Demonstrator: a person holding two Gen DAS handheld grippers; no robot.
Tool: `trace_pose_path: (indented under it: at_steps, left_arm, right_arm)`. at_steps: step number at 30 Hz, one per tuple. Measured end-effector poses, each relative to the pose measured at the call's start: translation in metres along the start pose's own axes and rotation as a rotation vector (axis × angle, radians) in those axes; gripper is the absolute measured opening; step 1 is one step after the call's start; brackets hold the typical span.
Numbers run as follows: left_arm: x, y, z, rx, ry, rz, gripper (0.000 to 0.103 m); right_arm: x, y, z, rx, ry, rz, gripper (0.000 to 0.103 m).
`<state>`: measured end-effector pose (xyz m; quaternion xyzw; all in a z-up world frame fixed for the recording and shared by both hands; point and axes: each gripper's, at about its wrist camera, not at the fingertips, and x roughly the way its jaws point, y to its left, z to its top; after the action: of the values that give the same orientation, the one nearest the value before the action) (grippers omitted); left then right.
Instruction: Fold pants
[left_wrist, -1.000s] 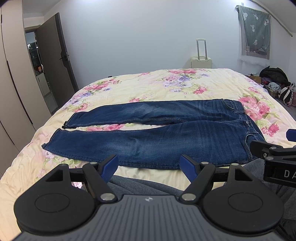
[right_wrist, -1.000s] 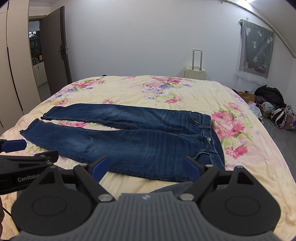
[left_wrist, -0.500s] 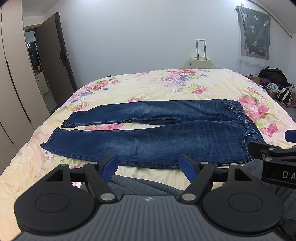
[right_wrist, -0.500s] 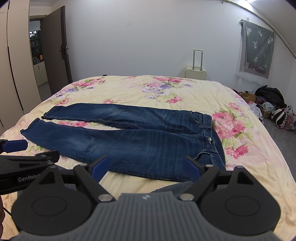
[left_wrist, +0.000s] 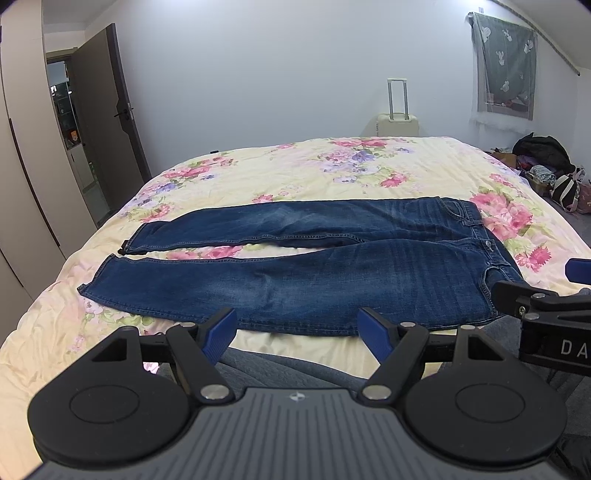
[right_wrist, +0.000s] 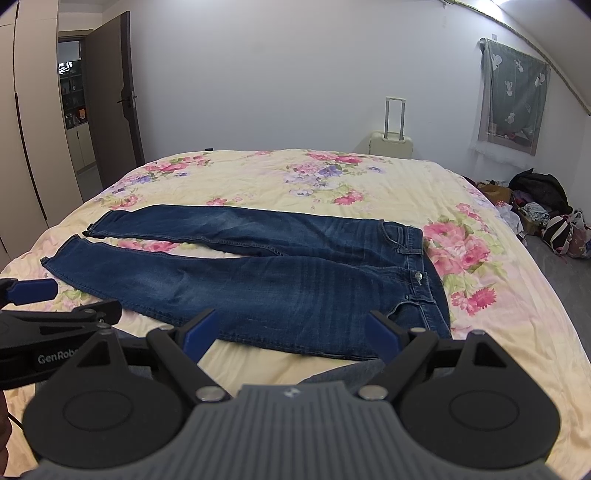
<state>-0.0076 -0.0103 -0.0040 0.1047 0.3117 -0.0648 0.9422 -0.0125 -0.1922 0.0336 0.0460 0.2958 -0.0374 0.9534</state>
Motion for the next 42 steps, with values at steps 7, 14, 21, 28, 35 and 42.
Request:
trace_pose_path:
  at_steps: [7,14,21,28,35,42]
  left_arm:
    - [0.000,0.000,0.001,-0.002,0.002,-0.002,0.088]
    - [0.000,-0.001,0.000,-0.004,0.003,-0.008,0.088]
    - [0.007,0.012,0.002,-0.010,-0.005,-0.048,0.081]
    - [0.032,0.066,0.013,0.022,-0.044,-0.042,0.070]
    - [0.086,0.144,0.026,-0.005,-0.038,-0.050,0.059]
    - [0.154,0.202,0.018,0.210,0.009,0.039,0.060]
  right_arm:
    - [0.001,0.000,0.000,0.001,0.001,-0.001,0.082]
    - [0.000,-0.001,0.000,0.002,-0.002,-0.003,0.082]
    - [0.001,-0.003,0.000,0.001,0.003,0.006,0.082]
    - [0.020,-0.045,0.009,0.051,0.016,0.152,0.082]
    - [0.071,-0.098,0.029,0.082,0.057,0.121,0.075]
    - [0.149,-0.128,0.046,-0.032,0.240,0.034,0.057]
